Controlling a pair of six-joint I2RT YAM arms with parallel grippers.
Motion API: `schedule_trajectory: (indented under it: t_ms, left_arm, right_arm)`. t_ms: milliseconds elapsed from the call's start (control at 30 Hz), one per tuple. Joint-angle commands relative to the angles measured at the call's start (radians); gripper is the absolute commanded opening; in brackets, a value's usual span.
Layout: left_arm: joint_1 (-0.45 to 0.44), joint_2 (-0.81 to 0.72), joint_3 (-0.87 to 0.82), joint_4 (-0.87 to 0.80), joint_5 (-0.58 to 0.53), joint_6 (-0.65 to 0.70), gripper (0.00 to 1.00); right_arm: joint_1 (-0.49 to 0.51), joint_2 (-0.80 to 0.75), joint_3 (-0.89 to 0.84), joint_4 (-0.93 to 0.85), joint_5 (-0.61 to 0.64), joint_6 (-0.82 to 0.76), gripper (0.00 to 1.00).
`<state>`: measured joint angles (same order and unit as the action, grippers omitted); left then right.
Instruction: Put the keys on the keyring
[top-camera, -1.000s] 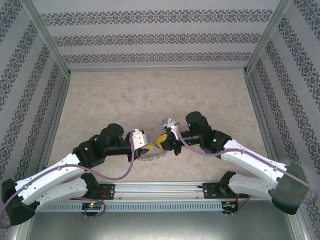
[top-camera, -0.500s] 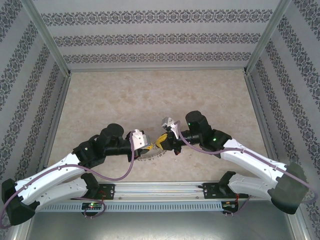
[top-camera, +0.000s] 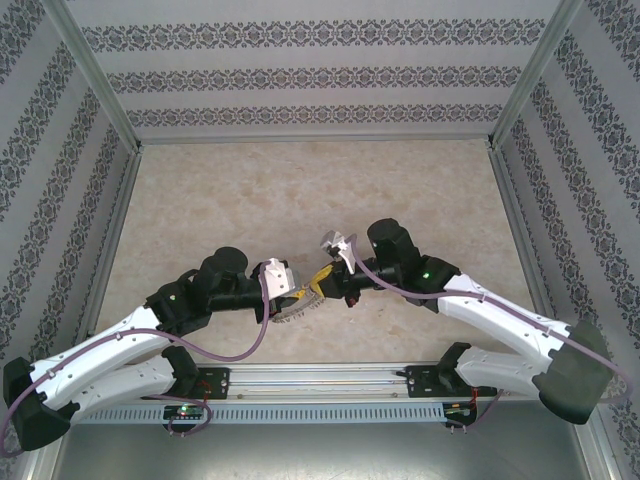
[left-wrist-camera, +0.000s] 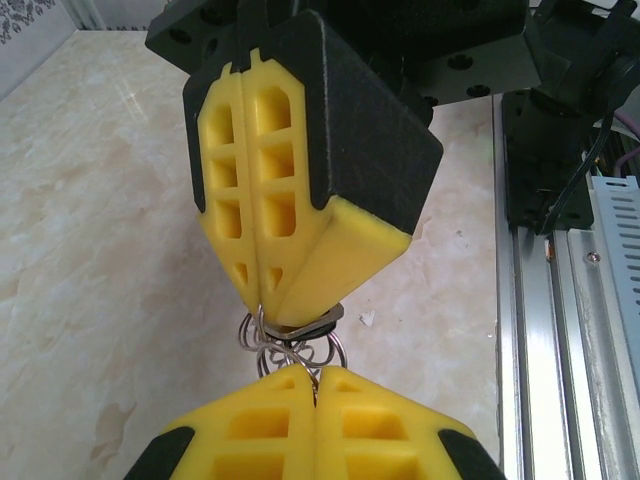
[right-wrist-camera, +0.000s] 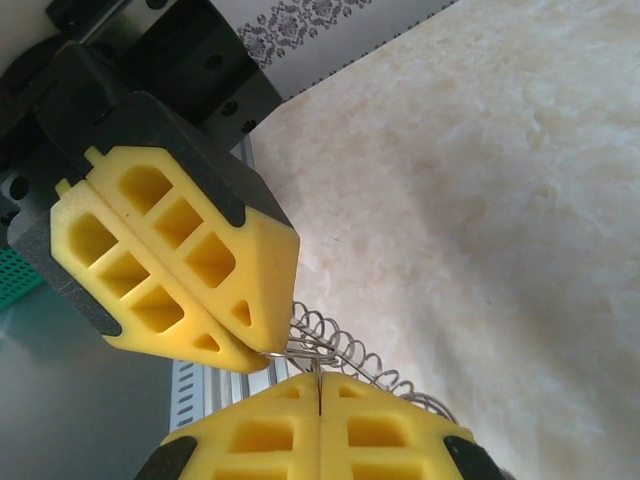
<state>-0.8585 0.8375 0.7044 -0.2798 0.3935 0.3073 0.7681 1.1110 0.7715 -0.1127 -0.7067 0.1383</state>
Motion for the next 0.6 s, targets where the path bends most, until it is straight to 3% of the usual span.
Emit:
schedule_trajectory:
  t_ms: [0, 567]
  left_arm:
    - [-0.027, 0.001, 0.044, 0.063, 0.071, 0.024, 0.0]
    - [-0.027, -0.007, 0.033, 0.076, 0.065, 0.019, 0.0]
  right_arm:
    - [-0.006, 0.019, 0.033, 0.005, 0.059, 0.039, 0.0]
    - [0.005, 0.004, 0.04, -0.01, 0.056, 0.065, 0.0]
